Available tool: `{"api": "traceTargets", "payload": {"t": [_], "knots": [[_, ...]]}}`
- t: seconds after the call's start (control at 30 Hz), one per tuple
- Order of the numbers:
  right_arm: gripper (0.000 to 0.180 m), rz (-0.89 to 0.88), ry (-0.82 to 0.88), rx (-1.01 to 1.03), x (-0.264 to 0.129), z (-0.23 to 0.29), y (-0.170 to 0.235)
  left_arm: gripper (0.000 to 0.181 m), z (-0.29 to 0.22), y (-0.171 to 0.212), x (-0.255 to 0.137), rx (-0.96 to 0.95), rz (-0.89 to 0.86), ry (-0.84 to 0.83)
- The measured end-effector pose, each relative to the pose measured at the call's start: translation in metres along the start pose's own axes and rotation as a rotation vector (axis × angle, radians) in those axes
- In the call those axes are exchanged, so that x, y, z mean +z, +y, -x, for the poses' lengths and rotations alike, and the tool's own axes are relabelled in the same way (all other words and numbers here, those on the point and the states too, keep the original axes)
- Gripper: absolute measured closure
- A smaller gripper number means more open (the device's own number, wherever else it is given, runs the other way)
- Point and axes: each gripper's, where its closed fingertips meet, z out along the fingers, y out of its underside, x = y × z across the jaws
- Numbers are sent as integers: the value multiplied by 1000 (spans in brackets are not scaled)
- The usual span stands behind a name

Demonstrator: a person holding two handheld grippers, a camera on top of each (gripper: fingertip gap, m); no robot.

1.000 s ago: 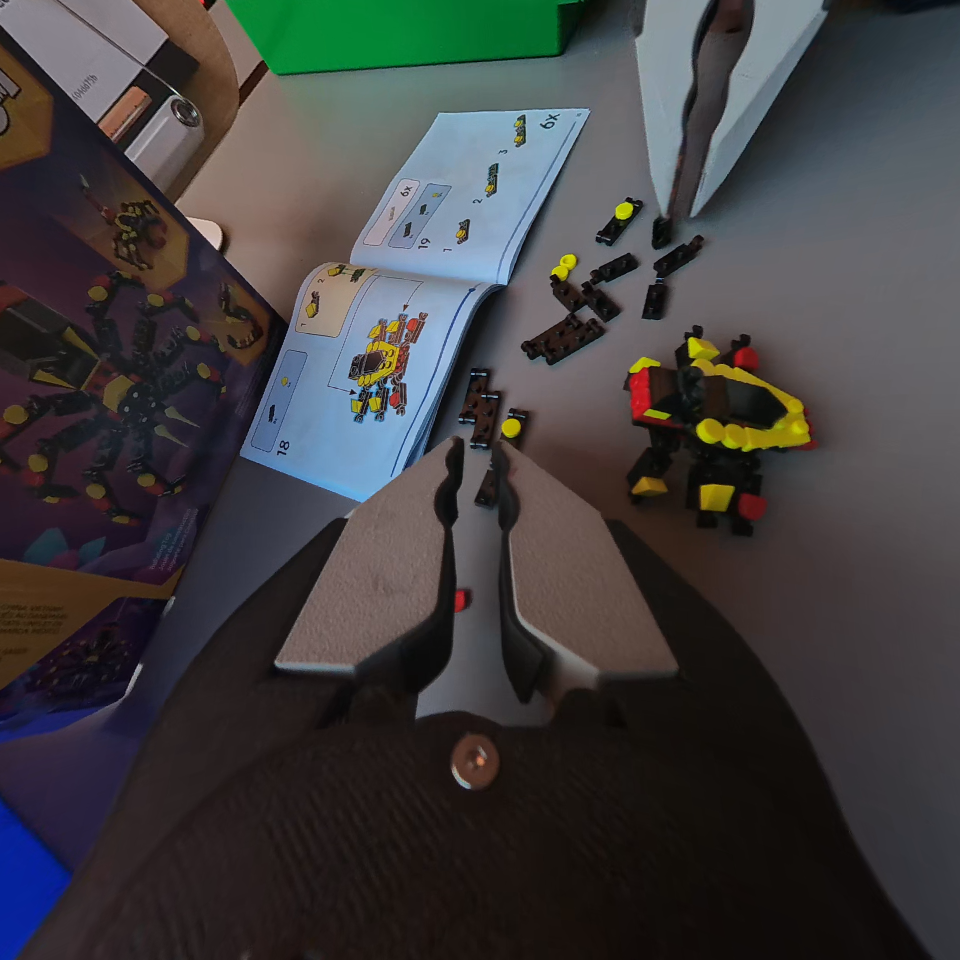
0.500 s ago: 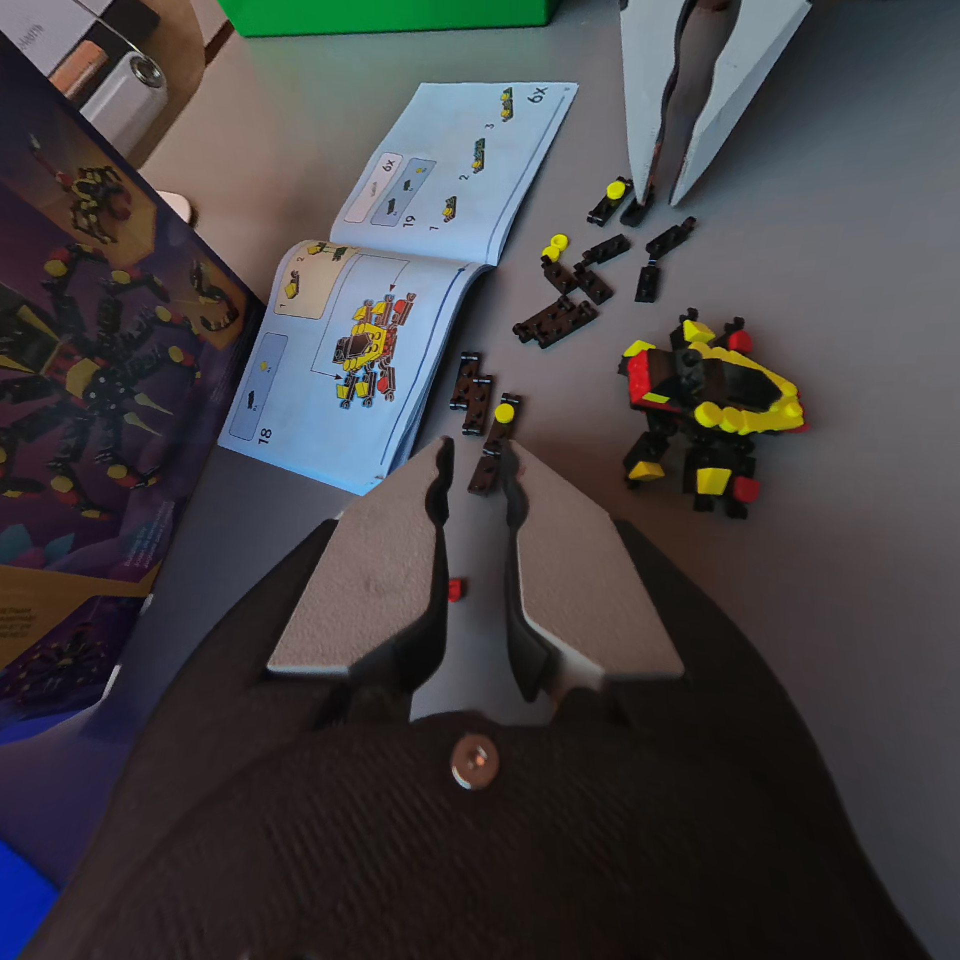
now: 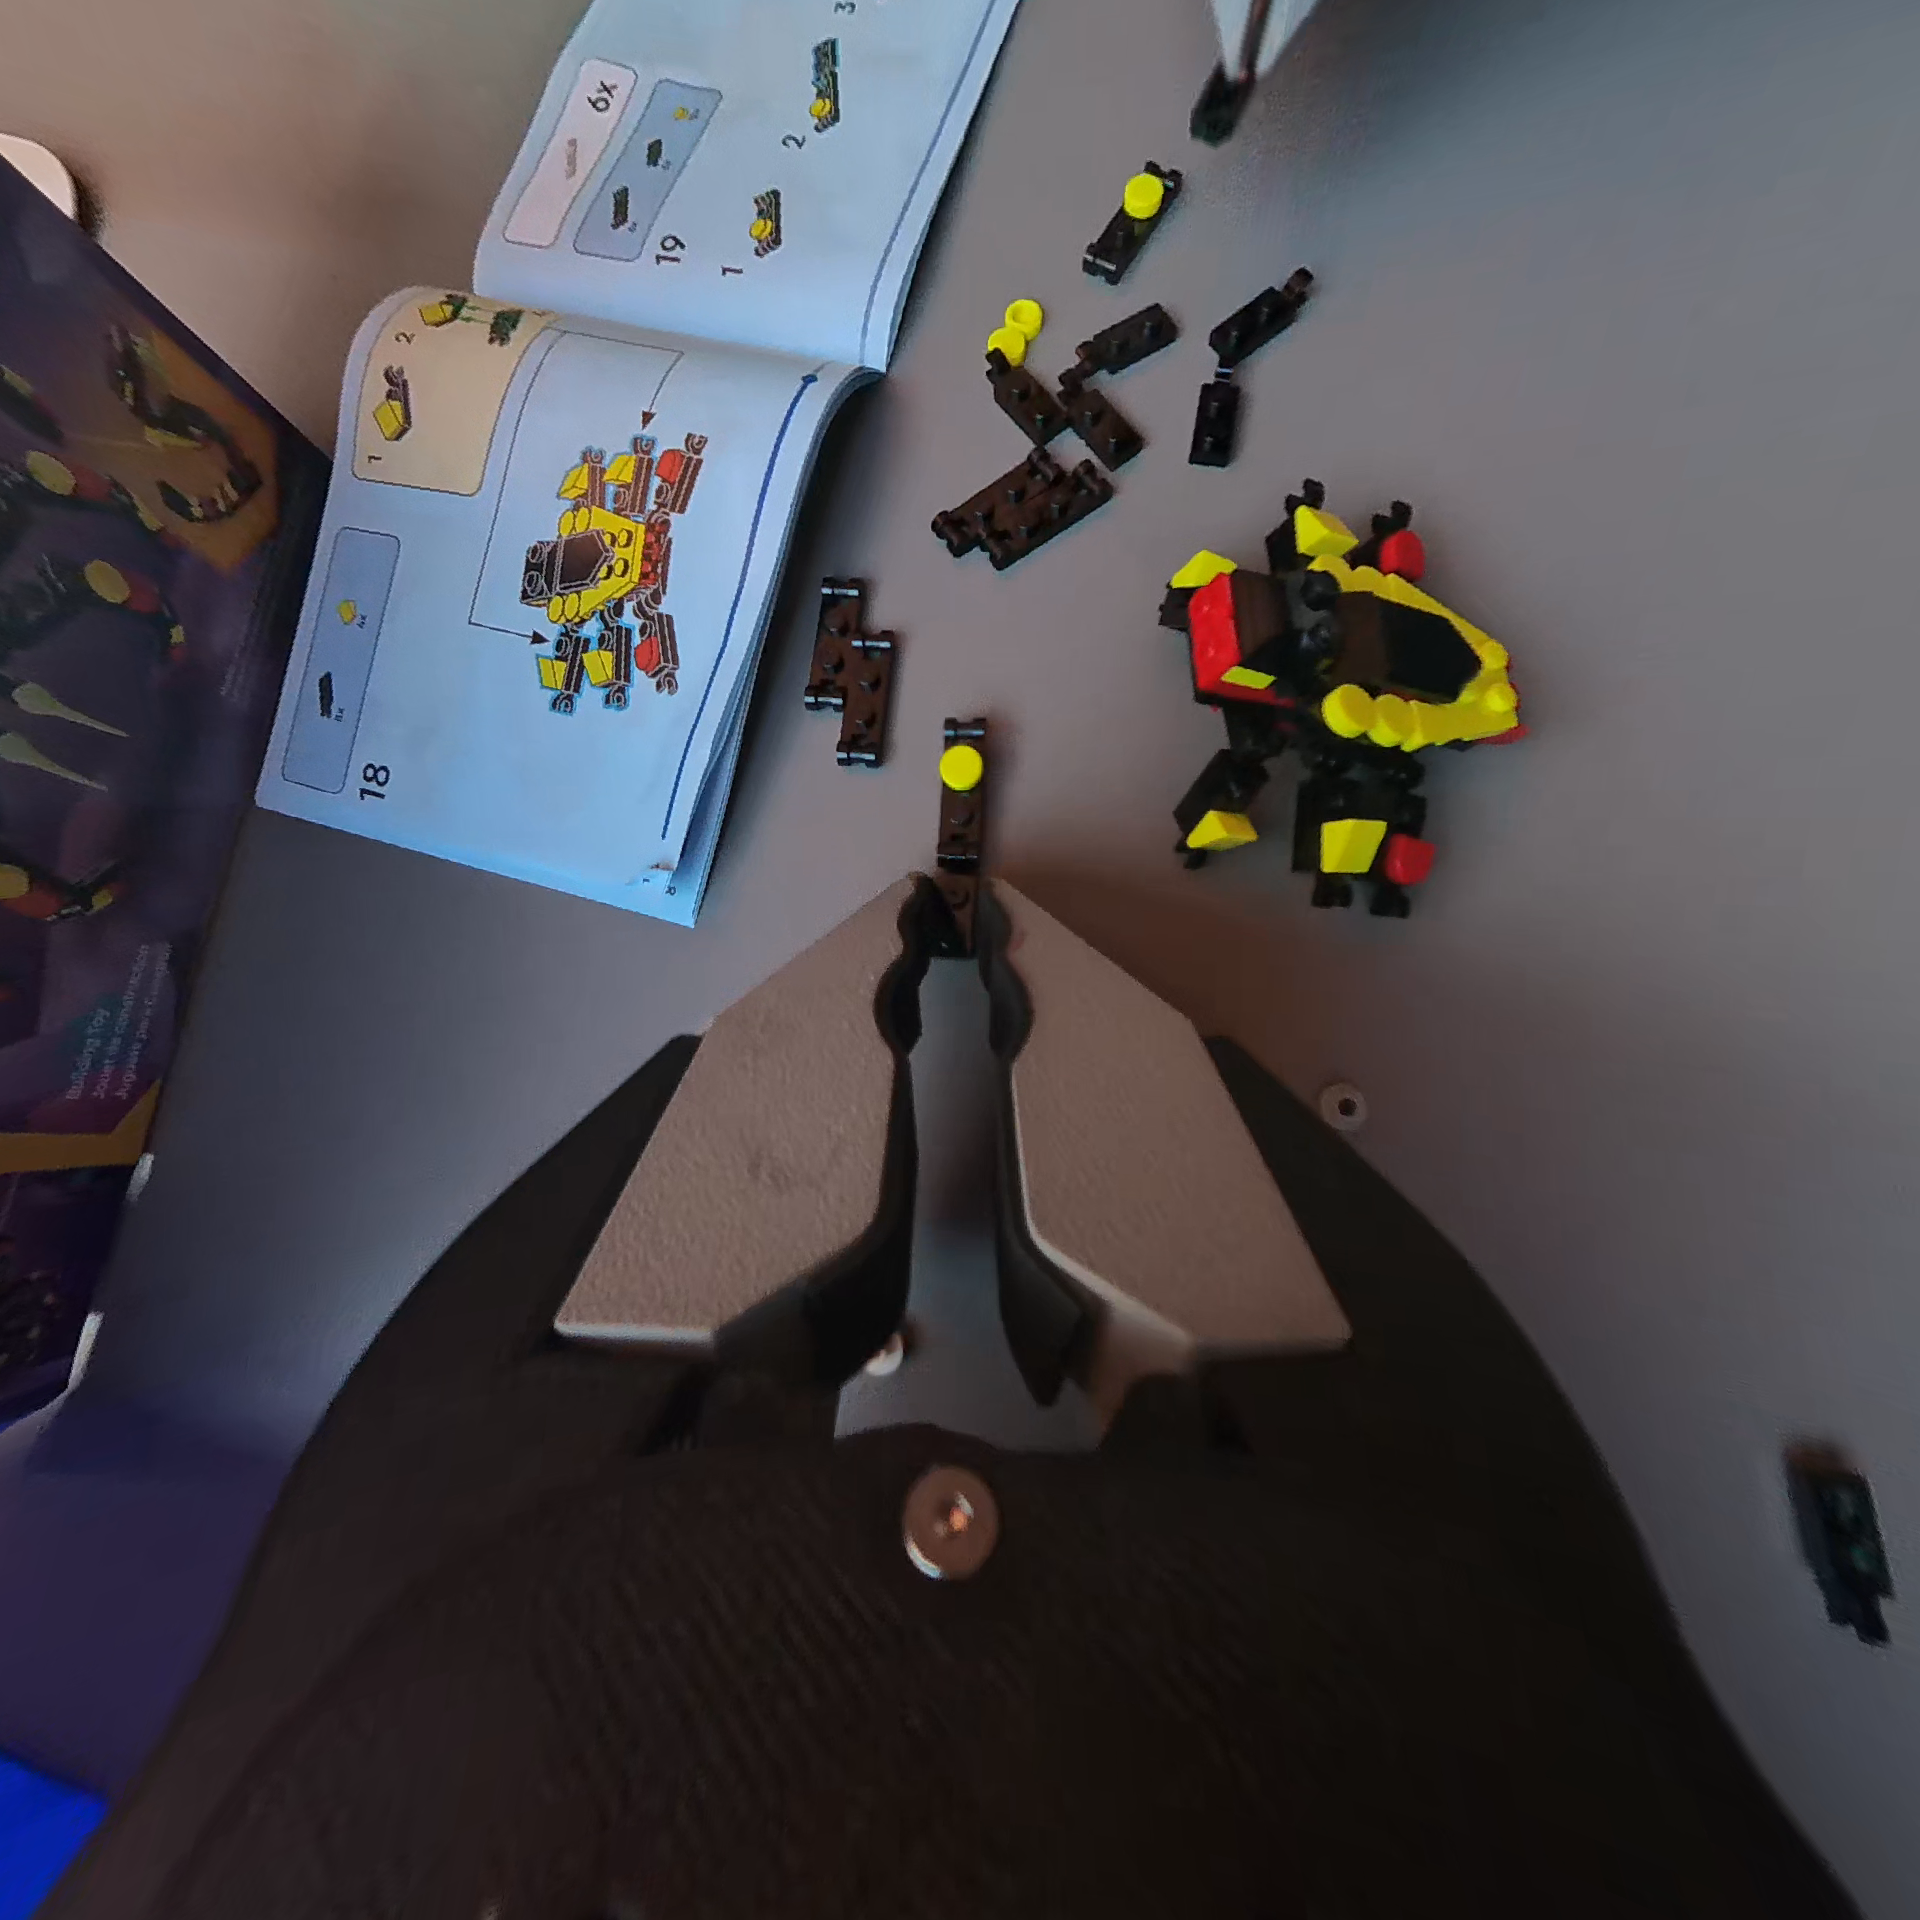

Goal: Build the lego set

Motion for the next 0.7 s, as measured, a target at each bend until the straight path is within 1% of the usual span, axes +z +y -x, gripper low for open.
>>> {"api": "traceTargets", "payload": {"t": [0.03,0.17,0.27,0.37,0.5,0.63,0.7], "knots": [[180,-12,11,5,-3,-2,-1,176,0,1,-1,2,9,0],[180,-39,74,36,-10,-15,-4,170,-5,2,-3,-16,6,29],[180,-33,116,73,-10,-26,-1,165,-1,-5,-7,-38,-35,25],[180,30,127,101,-7,-30,13,165,5,-8,-8,-42,-63,-13],[180,96,111,120,-4,-29,26,166,10,-6,-4,-29,-56,-55],[180,127,126,107,0,-30,29,167,17,-4,-2,-8,-50,-115],[180,128,99,104,2,-25,28,168,18,-4,-1,-6,-47,-126]]}}
